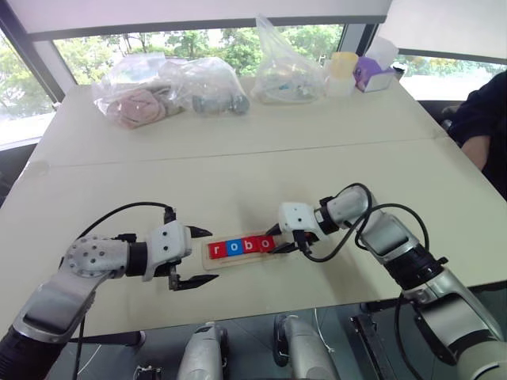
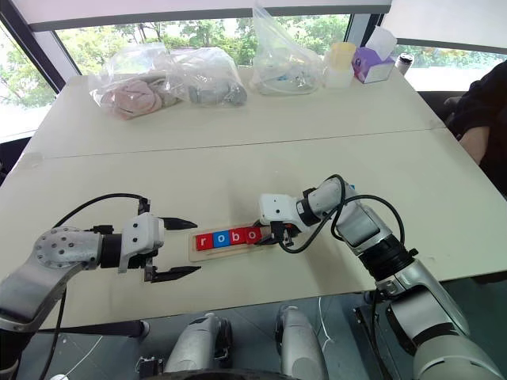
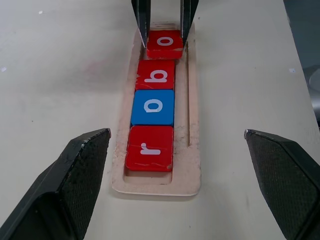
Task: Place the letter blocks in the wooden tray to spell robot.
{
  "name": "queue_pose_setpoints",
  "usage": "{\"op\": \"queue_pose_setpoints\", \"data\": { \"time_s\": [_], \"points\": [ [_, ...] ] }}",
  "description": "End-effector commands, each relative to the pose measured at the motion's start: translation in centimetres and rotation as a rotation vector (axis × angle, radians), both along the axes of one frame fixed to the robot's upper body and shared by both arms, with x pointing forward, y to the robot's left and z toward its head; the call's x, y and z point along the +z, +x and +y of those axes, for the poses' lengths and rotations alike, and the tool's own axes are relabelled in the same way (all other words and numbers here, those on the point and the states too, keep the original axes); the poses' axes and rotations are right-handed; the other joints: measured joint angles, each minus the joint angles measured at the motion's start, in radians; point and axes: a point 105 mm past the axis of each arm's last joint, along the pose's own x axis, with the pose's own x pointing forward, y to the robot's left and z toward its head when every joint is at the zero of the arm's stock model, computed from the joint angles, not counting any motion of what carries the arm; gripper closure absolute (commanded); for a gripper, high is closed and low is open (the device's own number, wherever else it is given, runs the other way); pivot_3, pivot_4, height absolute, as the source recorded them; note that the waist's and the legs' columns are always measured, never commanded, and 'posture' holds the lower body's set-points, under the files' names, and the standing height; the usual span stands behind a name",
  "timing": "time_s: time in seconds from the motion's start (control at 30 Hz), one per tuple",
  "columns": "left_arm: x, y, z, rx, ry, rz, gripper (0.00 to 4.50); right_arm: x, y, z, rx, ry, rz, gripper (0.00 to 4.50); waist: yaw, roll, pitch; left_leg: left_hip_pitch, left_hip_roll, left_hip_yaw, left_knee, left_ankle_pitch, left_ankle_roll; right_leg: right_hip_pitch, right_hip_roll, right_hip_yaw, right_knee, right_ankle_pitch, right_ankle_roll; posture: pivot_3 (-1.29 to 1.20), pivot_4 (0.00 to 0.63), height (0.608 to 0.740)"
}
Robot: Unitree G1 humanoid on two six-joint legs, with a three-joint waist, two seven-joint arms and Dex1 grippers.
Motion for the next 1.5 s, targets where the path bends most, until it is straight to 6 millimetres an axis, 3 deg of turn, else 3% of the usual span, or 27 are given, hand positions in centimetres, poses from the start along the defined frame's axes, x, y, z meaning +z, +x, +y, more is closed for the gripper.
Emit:
{"op": "queue_pose_setpoints", "data": {
  "time_s": [0.03,0.93,1.5],
  "points": [
    [0.9,-0.2,-0.5,-0.021,-0.015,-0.033,0.0,0.5,0.5,-0.2,-0.011,-0.014,-0.028,3.37,0.0,0.0,0.0,0.0,0.0,0.0,0.0,0.0,0.0,0.0,0.0,0.0,0.0,0.0,0.0,0.0,0.15,0.74],
    [0.8,-0.1,-0.7,-0.03,-0.017,-0.032,0.0,2.6,0.9,-0.1,-0.027,0.019,-0.021,3.37,0.0,0.0,0.0,0.0,0.0,0.0,0.0,0.0,0.0,0.0,0.0,0.0,0.0,0.0,0.0,0.0,0.15,0.74],
    [0.8,-0.1,-0.8,-0.022,-0.022,-0.037,0.0,2.3,1.0,0.4,-0.007,0.006,-0.025,3.37,0.0,0.0,0.0,0.0,0.0,0.0,0.0,0.0,0.0,0.0,0.0,0.0,0.0,0.0,0.0,0.0,0.15,0.74]
  ]
}}
